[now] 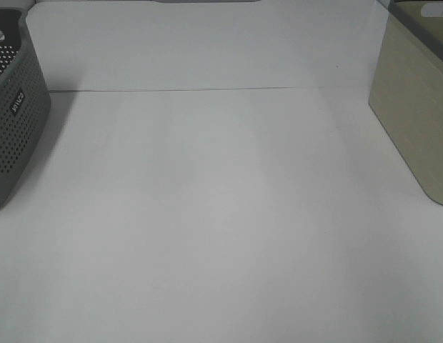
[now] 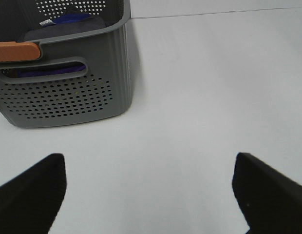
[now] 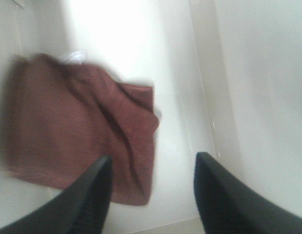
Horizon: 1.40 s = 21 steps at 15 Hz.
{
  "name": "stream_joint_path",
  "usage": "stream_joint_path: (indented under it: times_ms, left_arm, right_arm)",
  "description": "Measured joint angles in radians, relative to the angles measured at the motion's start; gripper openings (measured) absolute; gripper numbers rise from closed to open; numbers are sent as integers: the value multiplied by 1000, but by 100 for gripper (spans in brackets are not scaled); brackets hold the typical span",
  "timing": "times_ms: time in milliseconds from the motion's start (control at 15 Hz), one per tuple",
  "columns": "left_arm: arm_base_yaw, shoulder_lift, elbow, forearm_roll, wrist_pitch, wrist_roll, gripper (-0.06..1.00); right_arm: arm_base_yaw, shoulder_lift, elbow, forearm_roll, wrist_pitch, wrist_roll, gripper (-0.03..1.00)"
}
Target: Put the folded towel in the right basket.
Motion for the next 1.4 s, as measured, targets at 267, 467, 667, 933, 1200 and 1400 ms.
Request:
stream_joint_path:
  times_ms: [267,467,667,933,1200,1400]
  left_arm:
    - [0,0,0,0,0,0,88]
    - [0,0,0,0,0,0,88]
    - [0,0,0,0,0,0,88]
    - [0,0,0,0,0,0,88]
    - [0,0,0,0,0,0,88]
    - [0,0,0,0,0,0,88]
  right_arm:
    - [0,-3,0,37,1,11,57]
    - [0,-70,0,161,1,26,57]
    - [28,-217,0,217,0,27,60]
    - [147,-354,15,213,0,27,60]
    - [234,-541,202,204,0,27,60]
    - [236,-690,439,128,0,27,60]
